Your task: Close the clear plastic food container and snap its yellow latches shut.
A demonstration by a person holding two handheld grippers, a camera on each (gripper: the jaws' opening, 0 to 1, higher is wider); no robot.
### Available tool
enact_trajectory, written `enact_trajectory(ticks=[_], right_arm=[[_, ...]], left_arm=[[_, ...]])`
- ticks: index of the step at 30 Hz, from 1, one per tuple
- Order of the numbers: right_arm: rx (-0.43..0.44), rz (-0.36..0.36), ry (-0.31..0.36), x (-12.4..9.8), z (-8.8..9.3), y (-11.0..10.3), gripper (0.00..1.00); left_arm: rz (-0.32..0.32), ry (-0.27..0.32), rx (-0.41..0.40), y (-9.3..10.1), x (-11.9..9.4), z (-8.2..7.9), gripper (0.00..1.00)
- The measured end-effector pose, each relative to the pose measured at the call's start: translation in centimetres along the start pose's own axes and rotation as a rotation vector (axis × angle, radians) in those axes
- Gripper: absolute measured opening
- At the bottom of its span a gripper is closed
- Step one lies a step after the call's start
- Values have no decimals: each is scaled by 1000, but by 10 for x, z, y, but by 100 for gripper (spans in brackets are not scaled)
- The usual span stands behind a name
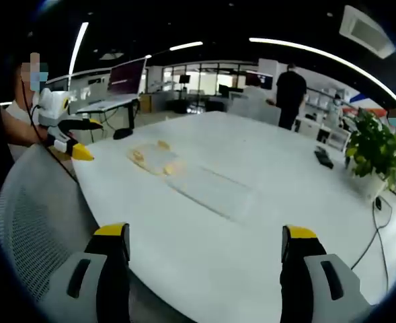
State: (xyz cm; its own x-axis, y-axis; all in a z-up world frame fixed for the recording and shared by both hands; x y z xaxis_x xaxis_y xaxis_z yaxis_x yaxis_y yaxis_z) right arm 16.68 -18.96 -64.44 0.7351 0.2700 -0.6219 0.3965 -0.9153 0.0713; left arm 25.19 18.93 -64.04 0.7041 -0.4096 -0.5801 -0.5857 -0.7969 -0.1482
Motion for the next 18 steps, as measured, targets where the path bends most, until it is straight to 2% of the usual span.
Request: enact_trajectory(ticks=[18], right_arm=[[6, 8, 5, 1, -1, 2, 92]], left_arm=[[-7, 5, -5, -2, 1, -2, 97]])
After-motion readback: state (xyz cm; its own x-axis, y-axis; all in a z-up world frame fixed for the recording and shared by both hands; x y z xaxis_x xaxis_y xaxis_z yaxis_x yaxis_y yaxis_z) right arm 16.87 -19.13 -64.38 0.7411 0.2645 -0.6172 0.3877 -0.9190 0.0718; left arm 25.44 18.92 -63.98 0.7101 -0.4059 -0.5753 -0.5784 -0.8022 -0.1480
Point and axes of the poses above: the point that each gripper's makers call its tool centre point, and the gripper's own axes: x roughly forward along the fingers, y roughly to its right, z roughly out of its underside, the point moved 10 cm from there along -x, roughly backward along the fingers, and after that the axes turned 10 degrees about -y, right-handed, at the moved point
